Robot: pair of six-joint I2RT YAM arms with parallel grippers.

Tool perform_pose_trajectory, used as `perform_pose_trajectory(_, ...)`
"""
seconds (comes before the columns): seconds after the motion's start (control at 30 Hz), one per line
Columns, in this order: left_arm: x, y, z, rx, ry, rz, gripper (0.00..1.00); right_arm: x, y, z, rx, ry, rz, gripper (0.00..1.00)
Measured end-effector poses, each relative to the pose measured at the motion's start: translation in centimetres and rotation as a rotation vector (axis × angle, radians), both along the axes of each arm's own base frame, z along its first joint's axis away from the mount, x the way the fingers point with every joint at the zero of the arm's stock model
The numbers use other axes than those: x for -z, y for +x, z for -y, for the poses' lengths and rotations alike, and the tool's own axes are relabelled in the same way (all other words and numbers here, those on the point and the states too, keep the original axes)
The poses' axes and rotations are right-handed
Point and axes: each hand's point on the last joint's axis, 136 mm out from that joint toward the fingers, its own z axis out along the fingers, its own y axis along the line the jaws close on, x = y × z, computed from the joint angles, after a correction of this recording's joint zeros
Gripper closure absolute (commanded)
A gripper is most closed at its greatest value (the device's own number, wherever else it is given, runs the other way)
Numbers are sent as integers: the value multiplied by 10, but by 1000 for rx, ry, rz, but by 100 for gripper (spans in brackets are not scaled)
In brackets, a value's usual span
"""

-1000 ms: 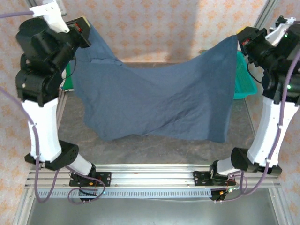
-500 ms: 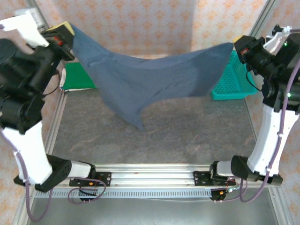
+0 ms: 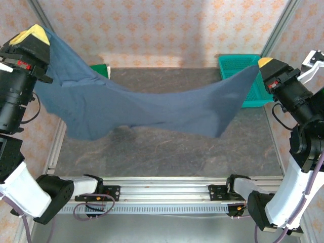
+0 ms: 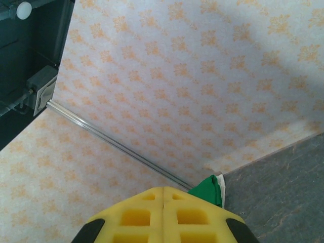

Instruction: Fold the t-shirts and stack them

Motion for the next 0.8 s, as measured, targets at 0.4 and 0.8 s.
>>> perform_pose_trajectory(0.4, 70, 171, 18, -99, 133, -253, 100, 72, 138, 25, 7, 36, -222, 100)
perform_pose_trajectory(0.8, 333, 481, 6, -228, 80, -584, 0, 323, 454, 91, 87, 56, -501, 28)
